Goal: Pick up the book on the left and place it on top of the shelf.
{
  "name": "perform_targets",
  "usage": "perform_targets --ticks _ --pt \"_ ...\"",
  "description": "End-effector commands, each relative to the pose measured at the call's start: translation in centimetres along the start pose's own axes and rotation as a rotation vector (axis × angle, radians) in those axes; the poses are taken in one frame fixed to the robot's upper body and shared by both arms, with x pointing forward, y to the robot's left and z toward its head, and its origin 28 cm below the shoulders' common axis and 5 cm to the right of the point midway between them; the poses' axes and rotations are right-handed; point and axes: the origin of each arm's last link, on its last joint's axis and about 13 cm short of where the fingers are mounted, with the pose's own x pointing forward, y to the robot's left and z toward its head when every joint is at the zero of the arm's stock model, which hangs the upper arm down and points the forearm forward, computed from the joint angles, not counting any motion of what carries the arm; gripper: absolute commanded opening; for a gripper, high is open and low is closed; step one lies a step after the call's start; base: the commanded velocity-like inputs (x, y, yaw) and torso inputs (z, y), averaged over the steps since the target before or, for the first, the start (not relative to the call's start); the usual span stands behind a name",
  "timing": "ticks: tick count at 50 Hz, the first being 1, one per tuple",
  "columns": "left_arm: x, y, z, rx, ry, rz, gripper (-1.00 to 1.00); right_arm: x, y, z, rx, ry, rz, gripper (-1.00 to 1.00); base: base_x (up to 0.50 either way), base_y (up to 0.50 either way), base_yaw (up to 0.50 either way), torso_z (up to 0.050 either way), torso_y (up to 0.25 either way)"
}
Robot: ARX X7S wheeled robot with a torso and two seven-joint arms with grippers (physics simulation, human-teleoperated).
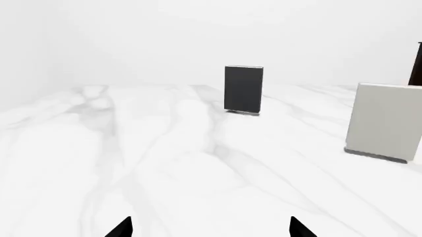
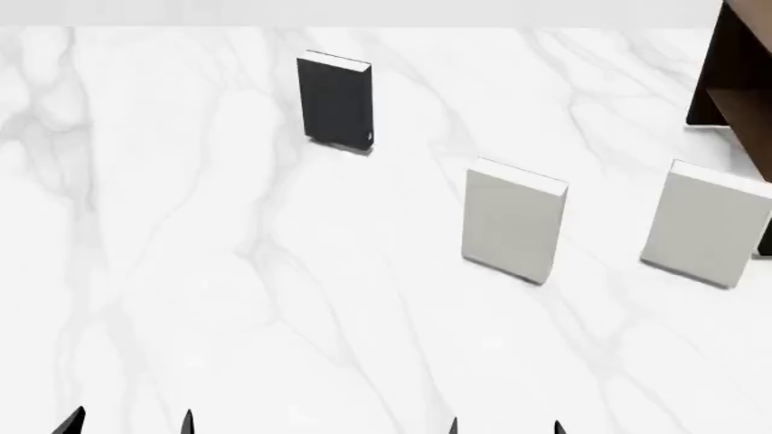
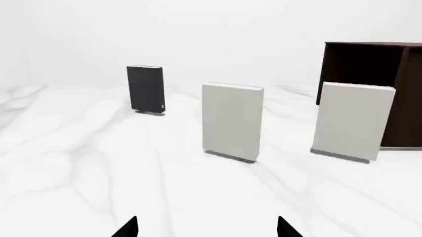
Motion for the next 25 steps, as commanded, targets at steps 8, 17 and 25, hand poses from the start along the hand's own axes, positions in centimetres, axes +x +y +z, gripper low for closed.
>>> perform_targets --ticks 8,17,25 --pt "-0.11 -0.04 0.05 0.006 0.002 -0.001 1.0 -0.04 0.11 -0.14 -0.016 0.001 0.005 1.0 0.0 0.0 0.0 0.0 0.0" --pt "-0.11 -0.11 0.01 0.014 0.017 0.001 1.0 -0.04 0.19 -0.22 -0.03 0.002 0.006 1.0 0.0 0.0 0.0 0.0 0.0" --pt "-0.16 -0.19 0.03 0.027 0.015 -0.007 1.0 0.03 0.1 -0.24 -0.018 0.019 0.015 1.0 0.0 -0.16 0.0 0.0 0.0"
